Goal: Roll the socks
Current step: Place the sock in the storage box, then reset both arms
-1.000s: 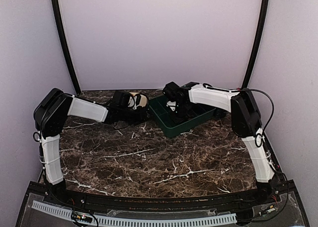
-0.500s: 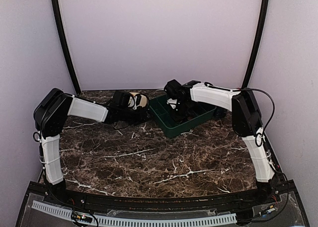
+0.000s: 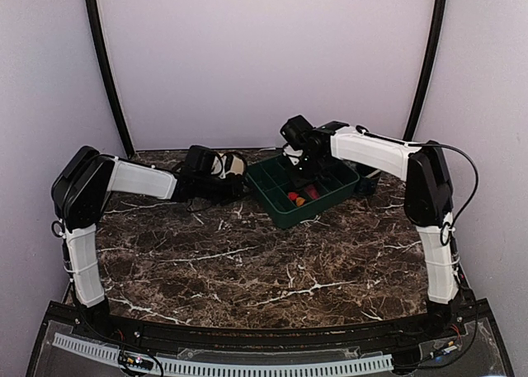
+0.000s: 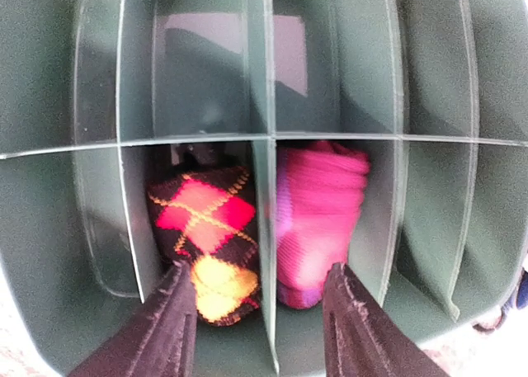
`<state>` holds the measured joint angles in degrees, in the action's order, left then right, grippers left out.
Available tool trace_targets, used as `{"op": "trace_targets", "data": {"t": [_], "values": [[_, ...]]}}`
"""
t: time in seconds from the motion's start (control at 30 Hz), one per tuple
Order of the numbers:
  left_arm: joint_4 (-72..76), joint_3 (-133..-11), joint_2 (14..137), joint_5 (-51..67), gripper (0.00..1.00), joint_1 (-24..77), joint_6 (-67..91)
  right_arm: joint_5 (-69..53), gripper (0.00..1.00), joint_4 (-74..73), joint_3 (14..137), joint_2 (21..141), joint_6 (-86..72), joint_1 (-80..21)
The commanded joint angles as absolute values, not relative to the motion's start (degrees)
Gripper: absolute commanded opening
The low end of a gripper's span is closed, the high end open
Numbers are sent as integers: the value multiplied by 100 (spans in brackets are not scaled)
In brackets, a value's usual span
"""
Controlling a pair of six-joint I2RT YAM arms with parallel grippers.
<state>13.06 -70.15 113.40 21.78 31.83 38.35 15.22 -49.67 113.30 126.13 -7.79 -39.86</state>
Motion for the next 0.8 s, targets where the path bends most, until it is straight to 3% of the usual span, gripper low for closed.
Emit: {"op": "trace_targets", "data": {"t": [0.0,0.13,0.3,0.53,0.63,0.77], "values": [[1059,-7150,10883,2012,52,3201,3650,1734,50,-4420,10855,11939,-791,-3949],[938,-7032,10631,1633,53,3207,3445,1916,53,-3785,10107,11304,-788,-3955],[933,-6528,9973,699,53,3208,2801,2704,63,-1939,8106,9878,-771,-3942],[1446,-5278,8692,-1201,56,3202,2075,4226,84,441,5510,8058,-1054,-3794],[1922,-4640,8116,-1927,58,3206,1757,4524,92,1058,4657,7543,-1255,-3695],[2440,-4029,7550,-2838,64,3208,1338,5063,96,1161,4211,7262,-1685,-3659]]}}
